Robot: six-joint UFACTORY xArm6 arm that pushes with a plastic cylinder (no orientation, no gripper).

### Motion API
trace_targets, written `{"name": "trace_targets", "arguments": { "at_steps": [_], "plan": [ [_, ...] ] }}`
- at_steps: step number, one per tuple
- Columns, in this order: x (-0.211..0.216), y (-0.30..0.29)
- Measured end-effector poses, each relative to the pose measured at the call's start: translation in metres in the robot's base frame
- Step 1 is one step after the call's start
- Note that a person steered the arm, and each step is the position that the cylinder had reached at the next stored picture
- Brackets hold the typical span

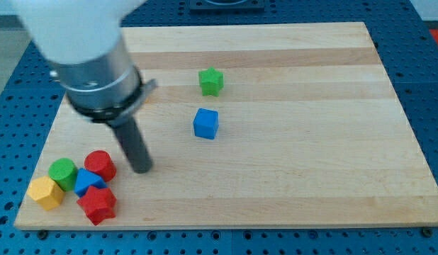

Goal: Put the blue cube on the top of the blue triangle

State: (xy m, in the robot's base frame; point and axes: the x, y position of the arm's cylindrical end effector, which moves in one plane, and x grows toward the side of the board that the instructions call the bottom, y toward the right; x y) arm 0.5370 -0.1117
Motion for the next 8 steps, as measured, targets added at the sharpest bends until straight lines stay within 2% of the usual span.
{"name": "trace_targets", "arguments": {
  "at_steps": [1, 2, 3, 4, 8],
  "plan": [
    [-0.012, 0.105],
    [-0.051, 0.208],
    [-0.078, 0.177],
    [-0.076, 0.114],
    [-0.085, 0.000]
  ]
}}
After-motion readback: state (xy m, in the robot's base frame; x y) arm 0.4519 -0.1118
